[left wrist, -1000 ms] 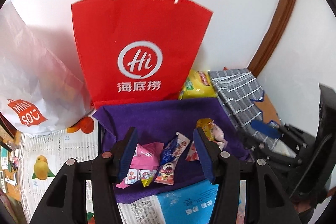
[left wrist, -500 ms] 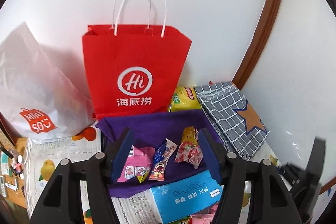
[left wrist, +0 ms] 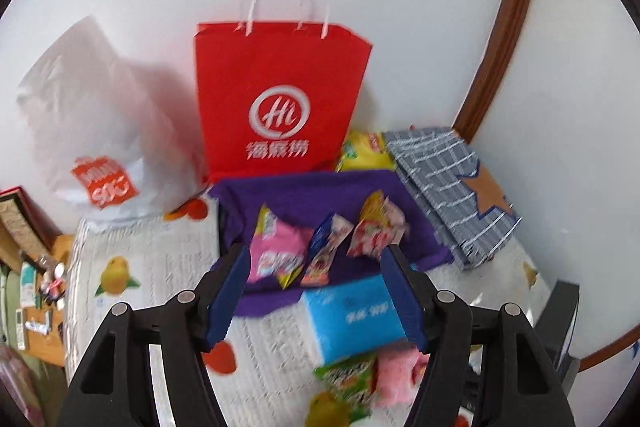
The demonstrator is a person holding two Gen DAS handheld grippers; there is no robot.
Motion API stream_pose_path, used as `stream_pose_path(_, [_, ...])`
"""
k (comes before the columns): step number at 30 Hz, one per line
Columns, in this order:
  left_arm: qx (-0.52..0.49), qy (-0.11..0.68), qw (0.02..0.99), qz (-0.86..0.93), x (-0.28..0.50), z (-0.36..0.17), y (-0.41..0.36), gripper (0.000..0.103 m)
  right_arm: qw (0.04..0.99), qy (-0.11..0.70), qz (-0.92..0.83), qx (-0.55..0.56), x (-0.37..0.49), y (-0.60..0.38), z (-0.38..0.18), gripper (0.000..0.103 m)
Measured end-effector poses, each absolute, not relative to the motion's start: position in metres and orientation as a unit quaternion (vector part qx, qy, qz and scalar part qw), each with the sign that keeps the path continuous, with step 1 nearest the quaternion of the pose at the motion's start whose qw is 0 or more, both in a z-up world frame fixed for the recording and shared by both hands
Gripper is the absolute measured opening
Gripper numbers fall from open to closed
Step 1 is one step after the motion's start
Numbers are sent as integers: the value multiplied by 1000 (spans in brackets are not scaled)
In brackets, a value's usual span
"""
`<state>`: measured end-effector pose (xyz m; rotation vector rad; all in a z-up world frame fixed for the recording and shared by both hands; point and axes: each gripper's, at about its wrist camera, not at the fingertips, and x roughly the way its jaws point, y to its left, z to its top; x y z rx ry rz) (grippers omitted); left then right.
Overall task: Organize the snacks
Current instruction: 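Withdraw both tools from the towel back toward the snack pile, then grasp the green snack bag with the left tool while the right tool grasps the panda packet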
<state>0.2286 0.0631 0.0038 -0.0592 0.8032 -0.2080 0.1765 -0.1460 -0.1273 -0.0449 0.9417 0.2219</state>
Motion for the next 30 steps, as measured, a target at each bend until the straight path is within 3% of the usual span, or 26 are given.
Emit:
stream_pose_path(10, [-32,430,899,-80,192,-39,72,66,865,491,107,-11,183,-145,-172,59])
stream_pose_path(13, [-20,449,890,-82,186,-60,59,66,866,487,114,-9,178,-151,-172,59])
stream_pose_path(17, [-27,474,875,-93,182,-89,45,66,872,476,114,-5,169,-166,-168,51])
stream_pose_path(28, [8,520,851,-78,189,-150,3,65,889,446,109,-2,141,-195,-154,50])
stream_pose_path(29, [10,522,850,-69,190,-154,2,64,890,442,112,-3,138,-196,-153,50])
stream_pose_path(30, [3,520,851,-69,191,-157,3,51,891,440,115,-3,136,-197,-153,50])
